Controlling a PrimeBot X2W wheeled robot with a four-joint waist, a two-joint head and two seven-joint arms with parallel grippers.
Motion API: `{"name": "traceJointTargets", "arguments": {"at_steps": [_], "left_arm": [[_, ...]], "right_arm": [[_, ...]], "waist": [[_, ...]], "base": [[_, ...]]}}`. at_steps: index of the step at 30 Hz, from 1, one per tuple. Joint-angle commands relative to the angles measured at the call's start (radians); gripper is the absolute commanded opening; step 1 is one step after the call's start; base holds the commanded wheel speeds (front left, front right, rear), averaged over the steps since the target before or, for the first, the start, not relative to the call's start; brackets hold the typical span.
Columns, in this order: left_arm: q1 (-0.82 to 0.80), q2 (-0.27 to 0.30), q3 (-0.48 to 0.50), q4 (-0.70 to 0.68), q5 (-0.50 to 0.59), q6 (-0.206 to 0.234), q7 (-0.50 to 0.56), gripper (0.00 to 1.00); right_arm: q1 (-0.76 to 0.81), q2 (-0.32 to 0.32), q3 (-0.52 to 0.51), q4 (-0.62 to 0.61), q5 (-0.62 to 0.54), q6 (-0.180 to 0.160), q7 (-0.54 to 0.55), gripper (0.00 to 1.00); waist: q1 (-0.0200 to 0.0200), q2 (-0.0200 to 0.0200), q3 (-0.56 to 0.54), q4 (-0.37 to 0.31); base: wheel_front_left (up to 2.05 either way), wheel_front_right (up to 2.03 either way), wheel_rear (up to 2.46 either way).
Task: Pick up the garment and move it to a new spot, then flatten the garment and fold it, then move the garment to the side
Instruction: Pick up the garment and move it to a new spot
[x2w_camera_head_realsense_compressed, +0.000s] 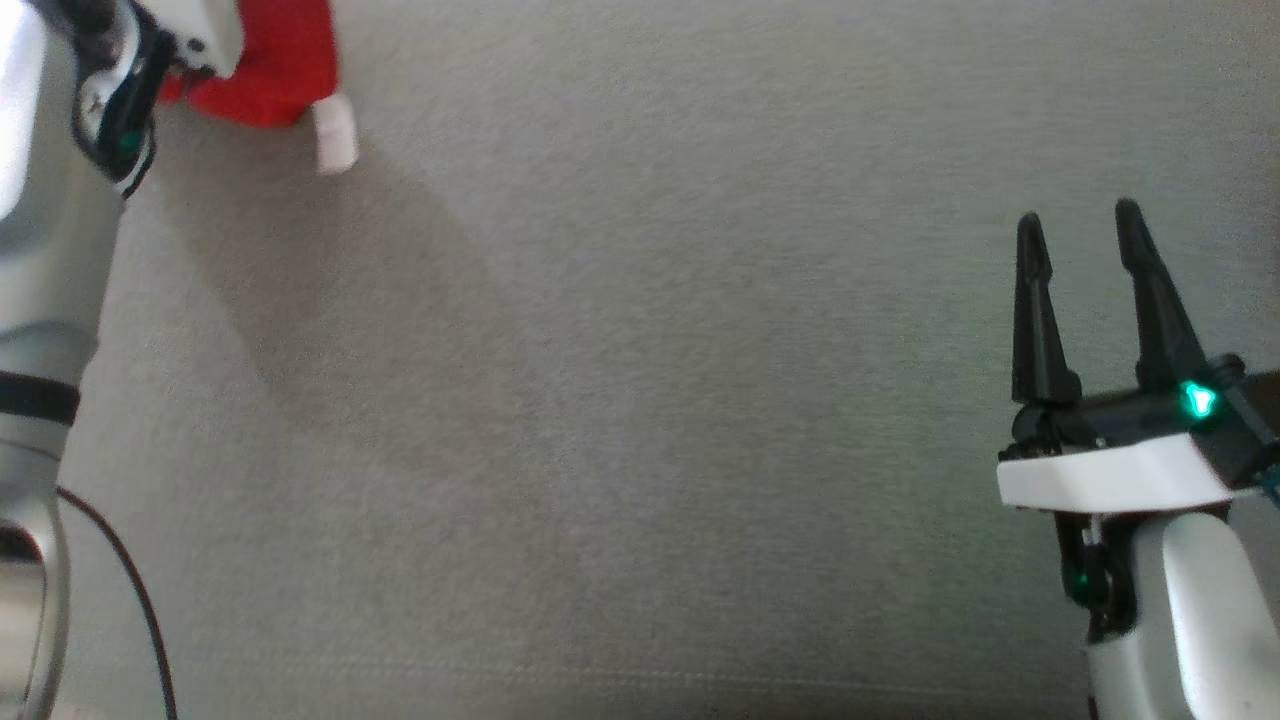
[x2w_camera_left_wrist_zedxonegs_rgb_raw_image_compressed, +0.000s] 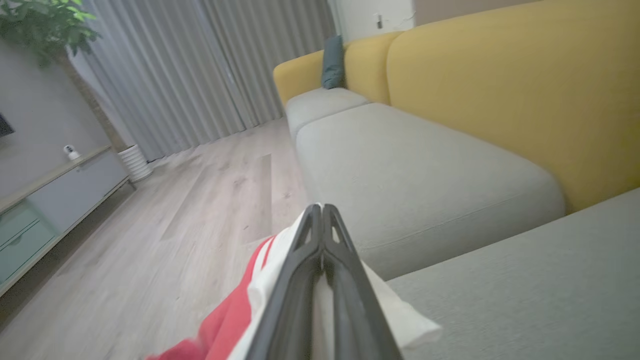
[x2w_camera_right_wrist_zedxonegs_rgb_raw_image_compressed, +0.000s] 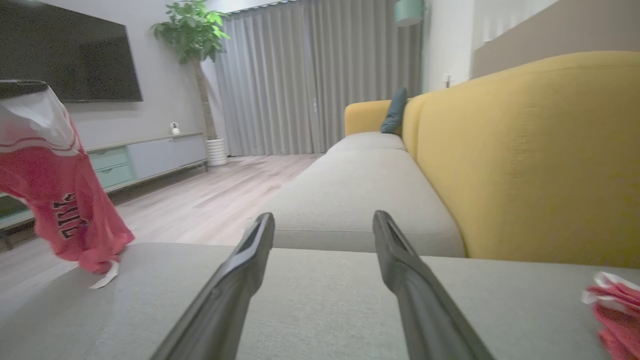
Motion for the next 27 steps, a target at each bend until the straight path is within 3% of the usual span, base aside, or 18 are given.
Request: {"name": "traceJointTargets", "arguments": {"at_steps": [1, 8, 16, 27], "left_arm": [[-0.074, 0.044, 0.002, -0.057, -0.011, 0.001, 0.008, 0.0], [-0.146, -0.004, -0.075, -0.163, -0.064, 0.001, 0.036, 0.0], [-0.208, -0.065, -0.079, -0.24, -0.114, 0.001, 0.033, 0.0], [0.082, -0.047, -0.108, -0.28, -0.186, 0.029, 0.0, 0.0]], "right_arm": [[0.005, -0.002, 0.016, -0.016, 0.015, 0.007, -0.016, 1.0], [0.011, -0.002, 0.025, 0.029, 0.058, 0.007, -0.049, 1.0], [0.01, -0.002, 0.02, 0.059, 0.078, 0.007, -0.072, 1.0], [0.029, -0.002, 0.013, 0.082, 0.072, 0.007, -0.083, 1.0]], "waist": [[0.0001, 0.0, -0.067, -0.076], [0.0001, 0.0, -0.102, -0.18], [0.0001, 0.0, -0.107, -0.245], [0.0001, 0.0, -0.081, -0.229]], "base": [[0.0, 0.0, 0.0], [0.0, 0.0, 0.0], [0.0, 0.0, 0.0], [0.0, 0.0, 0.0]]}}
